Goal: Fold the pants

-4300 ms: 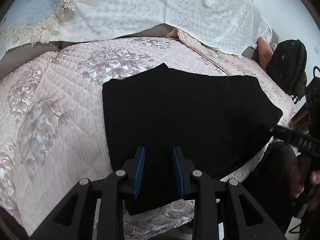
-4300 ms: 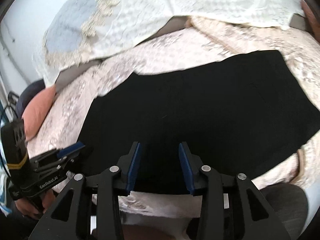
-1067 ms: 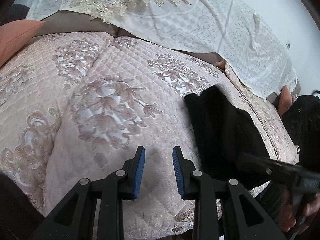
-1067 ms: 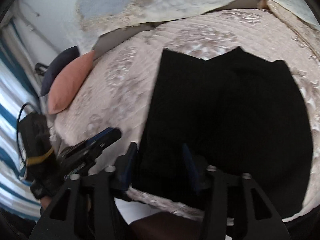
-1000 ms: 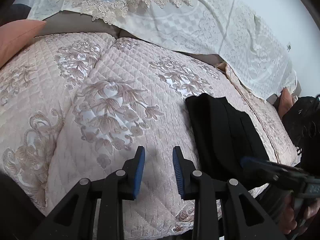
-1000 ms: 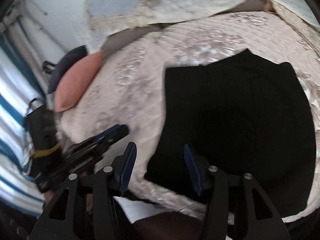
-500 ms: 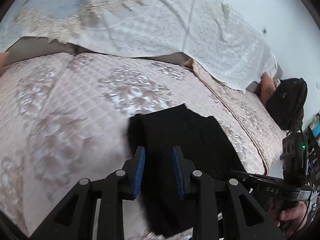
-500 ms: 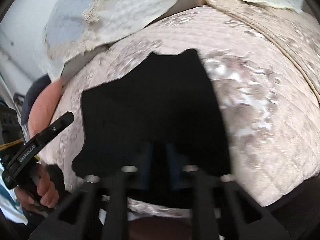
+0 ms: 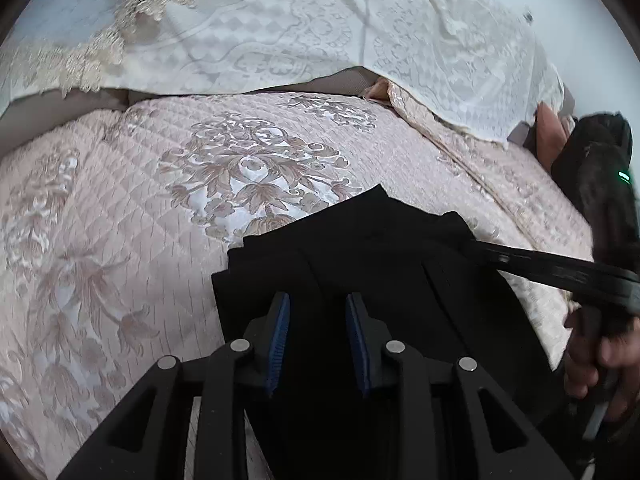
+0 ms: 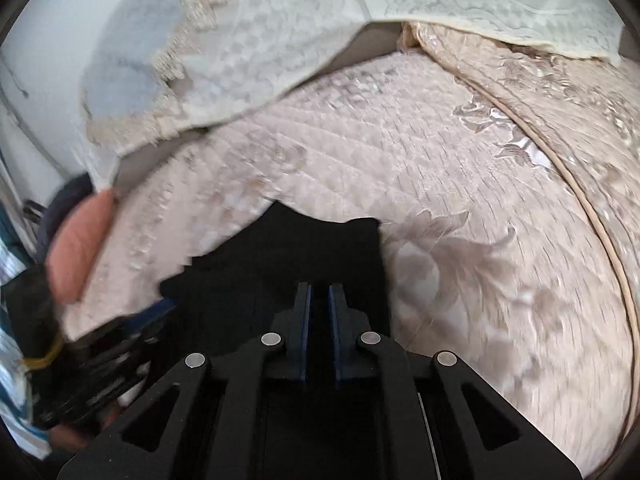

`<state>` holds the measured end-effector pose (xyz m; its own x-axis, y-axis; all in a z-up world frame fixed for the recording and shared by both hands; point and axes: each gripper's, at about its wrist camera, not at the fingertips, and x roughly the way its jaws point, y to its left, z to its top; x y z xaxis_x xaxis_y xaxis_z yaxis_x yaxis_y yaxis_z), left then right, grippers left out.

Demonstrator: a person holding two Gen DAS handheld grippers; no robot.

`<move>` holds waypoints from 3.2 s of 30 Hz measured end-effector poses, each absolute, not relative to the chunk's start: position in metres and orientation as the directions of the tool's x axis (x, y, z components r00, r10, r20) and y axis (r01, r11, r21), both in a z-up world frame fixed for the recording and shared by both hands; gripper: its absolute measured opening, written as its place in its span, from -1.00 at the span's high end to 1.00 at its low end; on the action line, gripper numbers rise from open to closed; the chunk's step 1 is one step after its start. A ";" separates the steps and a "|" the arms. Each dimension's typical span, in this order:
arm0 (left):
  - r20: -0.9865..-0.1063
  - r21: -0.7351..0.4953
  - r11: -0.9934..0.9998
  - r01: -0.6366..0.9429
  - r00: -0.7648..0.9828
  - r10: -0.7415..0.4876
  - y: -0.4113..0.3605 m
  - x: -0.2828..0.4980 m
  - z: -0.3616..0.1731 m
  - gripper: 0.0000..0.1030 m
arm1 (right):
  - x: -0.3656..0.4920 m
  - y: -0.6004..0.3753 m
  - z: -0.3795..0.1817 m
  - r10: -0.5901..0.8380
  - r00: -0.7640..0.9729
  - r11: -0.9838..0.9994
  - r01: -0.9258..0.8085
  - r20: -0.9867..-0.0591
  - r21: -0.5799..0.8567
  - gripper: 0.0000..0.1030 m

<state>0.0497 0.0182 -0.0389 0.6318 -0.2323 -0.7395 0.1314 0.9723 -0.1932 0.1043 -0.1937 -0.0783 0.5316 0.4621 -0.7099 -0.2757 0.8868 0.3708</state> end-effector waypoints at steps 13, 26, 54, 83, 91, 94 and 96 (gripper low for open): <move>-0.713 -0.180 0.975 0.131 0.665 -0.222 0.020 0.032 -0.028 0.22 | 0.044 -0.220 -0.073 0.470 0.554 0.883 -0.311 -0.687 0.352 0.49; -0.729 -0.168 0.967 0.190 0.636 -0.252 0.003 -0.041 -0.033 0.21 | -0.019 -0.189 -0.092 0.355 0.568 0.918 -0.361 -0.743 0.162 0.40; -0.761 -0.169 0.980 0.106 0.617 -0.198 0.011 -0.040 -0.034 -0.16 | -0.029 -0.168 -0.091 0.277 0.600 0.930 -0.364 -0.751 0.053 -0.03; -0.713 -0.192 0.978 0.087 0.673 -0.199 0.026 -0.054 -0.001 -0.15 | -0.044 -0.173 -0.058 0.344 0.615 0.922 -0.365 -0.710 0.131 -0.03; -0.730 -0.230 0.971 0.061 0.649 -0.213 0.042 -0.042 -0.016 -0.15 | -0.031 -0.181 -0.065 0.335 0.608 0.929 -0.338 -0.720 0.148 -0.03; -0.729 -0.260 0.964 0.054 0.644 -0.233 0.047 -0.034 -0.019 -0.15 | -0.024 -0.187 -0.067 0.334 0.606 0.931 -0.330 -0.722 0.154 -0.03; -0.726 -0.291 0.955 0.058 0.637 -0.260 0.050 -0.027 -0.024 -0.15 | -0.019 -0.191 -0.069 0.340 0.603 0.931 -0.325 -0.722 0.166 -0.03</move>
<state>-0.0270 0.0502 -0.0236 0.6372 -0.2600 -0.7255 0.0581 0.9549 -0.2912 -0.0185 -0.1913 -0.0690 0.6028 0.3396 -0.7220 -0.3253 0.9309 0.1662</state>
